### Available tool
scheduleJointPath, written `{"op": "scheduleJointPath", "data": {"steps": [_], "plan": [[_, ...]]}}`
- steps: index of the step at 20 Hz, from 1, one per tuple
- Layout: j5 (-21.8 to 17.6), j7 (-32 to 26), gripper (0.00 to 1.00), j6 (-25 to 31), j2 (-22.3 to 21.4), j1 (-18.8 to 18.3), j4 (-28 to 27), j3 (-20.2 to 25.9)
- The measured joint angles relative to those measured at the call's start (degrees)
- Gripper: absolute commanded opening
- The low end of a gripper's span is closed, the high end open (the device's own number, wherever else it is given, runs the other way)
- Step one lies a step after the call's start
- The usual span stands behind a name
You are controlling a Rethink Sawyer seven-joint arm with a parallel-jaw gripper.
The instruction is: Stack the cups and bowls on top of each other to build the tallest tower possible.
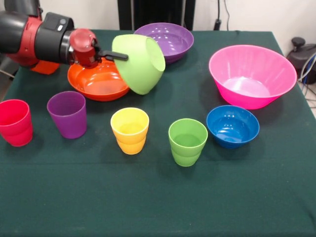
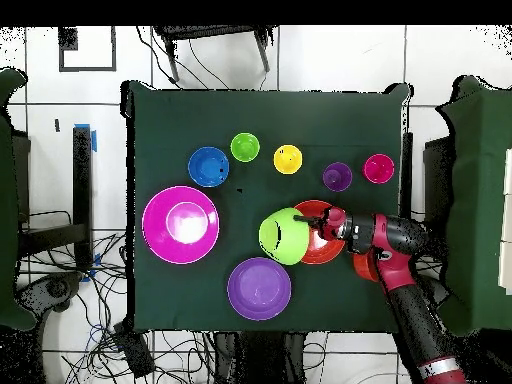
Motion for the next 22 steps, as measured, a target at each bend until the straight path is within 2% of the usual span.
{"op": "scheduleJointPath", "data": {"steps": [6, 7, 22], "plan": [[-0.01, 0.01, 0.0, 1.56, 0.96, 0.91, -2.97, 0.25], [-0.36, -0.01, 1.0, 1.49, 1.39, 0.93, -4.13, 0.11], [-4.22, -0.13, 1.0, 1.49, 1.97, -0.18, -8.01, 0.43]]}}
